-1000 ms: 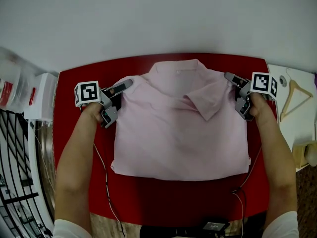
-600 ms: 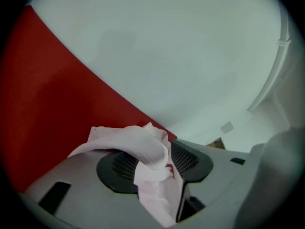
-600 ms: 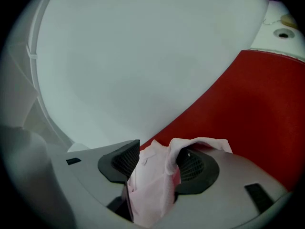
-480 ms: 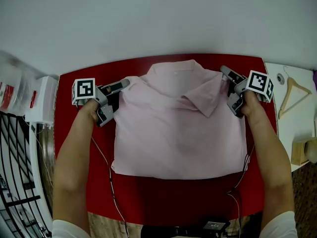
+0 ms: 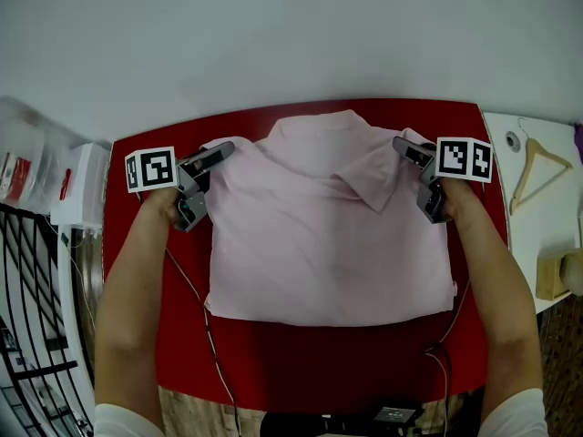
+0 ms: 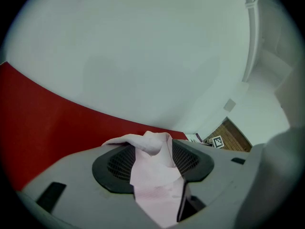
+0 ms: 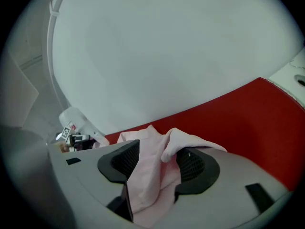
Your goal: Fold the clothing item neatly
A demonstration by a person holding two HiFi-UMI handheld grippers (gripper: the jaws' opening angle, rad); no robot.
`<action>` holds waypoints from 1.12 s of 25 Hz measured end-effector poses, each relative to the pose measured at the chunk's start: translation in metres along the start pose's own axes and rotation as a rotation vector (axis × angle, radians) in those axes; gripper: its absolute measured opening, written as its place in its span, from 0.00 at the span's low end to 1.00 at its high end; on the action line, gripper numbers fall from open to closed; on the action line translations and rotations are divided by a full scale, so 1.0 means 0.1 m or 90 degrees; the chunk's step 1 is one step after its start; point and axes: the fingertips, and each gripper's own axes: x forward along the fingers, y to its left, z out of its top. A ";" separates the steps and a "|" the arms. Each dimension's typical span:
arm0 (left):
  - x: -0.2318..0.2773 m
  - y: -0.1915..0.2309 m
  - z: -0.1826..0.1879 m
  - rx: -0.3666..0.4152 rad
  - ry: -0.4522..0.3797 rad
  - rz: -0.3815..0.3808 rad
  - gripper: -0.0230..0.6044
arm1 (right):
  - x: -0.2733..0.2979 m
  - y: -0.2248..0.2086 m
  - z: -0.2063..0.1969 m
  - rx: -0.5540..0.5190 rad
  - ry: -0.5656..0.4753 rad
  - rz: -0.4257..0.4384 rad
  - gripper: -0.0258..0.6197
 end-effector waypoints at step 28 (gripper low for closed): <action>0.14 -0.66 -0.53 0.278 -0.027 0.016 0.38 | -0.50 0.38 -0.74 -0.607 0.099 -0.057 0.38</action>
